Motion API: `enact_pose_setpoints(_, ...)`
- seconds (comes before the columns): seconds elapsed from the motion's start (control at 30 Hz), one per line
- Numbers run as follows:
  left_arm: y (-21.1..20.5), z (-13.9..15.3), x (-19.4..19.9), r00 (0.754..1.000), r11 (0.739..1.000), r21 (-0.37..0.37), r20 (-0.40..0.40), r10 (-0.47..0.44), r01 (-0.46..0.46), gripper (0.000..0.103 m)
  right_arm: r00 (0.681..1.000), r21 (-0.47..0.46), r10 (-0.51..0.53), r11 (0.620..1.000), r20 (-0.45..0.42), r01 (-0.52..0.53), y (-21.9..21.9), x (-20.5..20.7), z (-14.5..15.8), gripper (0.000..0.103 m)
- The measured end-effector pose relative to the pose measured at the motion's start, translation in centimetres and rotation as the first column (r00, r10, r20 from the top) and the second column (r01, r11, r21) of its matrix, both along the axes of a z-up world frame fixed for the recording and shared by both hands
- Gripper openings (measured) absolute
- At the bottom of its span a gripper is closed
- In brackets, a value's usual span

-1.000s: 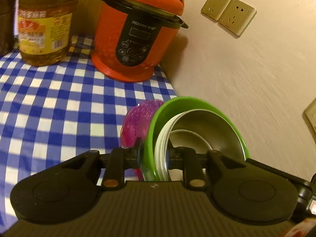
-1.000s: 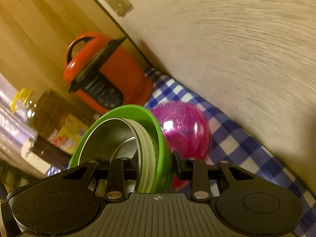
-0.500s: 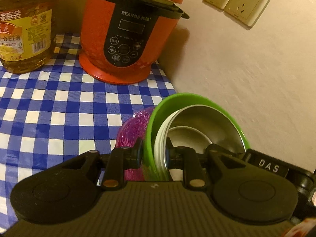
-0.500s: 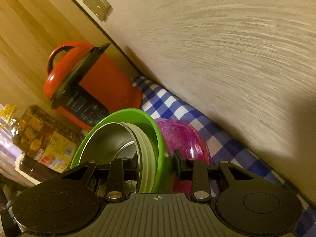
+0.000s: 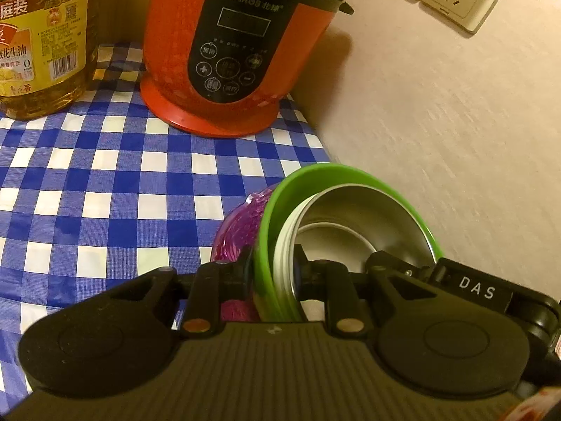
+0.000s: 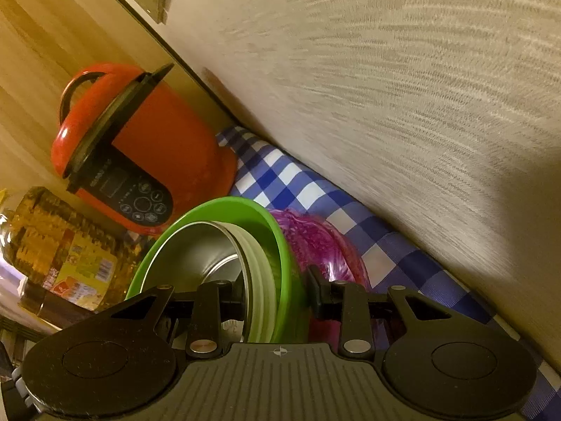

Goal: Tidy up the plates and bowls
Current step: 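Lower the green bowl stack onto the pink dishes with both grippers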

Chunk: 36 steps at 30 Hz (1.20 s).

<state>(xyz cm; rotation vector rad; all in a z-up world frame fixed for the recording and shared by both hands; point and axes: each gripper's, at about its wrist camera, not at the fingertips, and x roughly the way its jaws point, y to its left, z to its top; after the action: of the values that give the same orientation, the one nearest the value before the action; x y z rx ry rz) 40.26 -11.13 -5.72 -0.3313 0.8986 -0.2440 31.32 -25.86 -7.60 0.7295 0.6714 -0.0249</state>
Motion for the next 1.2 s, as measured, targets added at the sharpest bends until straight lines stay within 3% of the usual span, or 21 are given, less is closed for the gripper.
enact_pose_setpoints(0.93,0.2,-1.2,0.2,1.000,1.000,-0.020,0.007,-0.012,0.012,0.022,1.000,-0.006,-0.005,1.000,0.011,0.005,-0.2,0.7,-1.4,0.033)
enact_pose_setpoints(1.0,0.3,-1.2,0.0,1.000,1.000,-0.021,0.009,-0.004,0.005,0.025,0.999,-0.013,-0.004,1.000,0.034,0.004,-0.2,0.5,-1.1,0.039)
enact_pose_setpoints(1.07,0.5,-1.1,-0.2,1.000,1.000,-0.027,0.016,0.000,0.001,0.032,0.998,-0.041,0.002,0.999,0.068,0.001,-0.1,0.2,-0.6,0.061)
enact_pose_setpoints(1.2,1.0,-0.4,-1.1,0.999,0.999,-0.037,0.046,0.009,-0.007,0.036,0.991,-0.072,-0.003,0.997,0.132,0.012,0.1,-0.9,0.3,0.065)
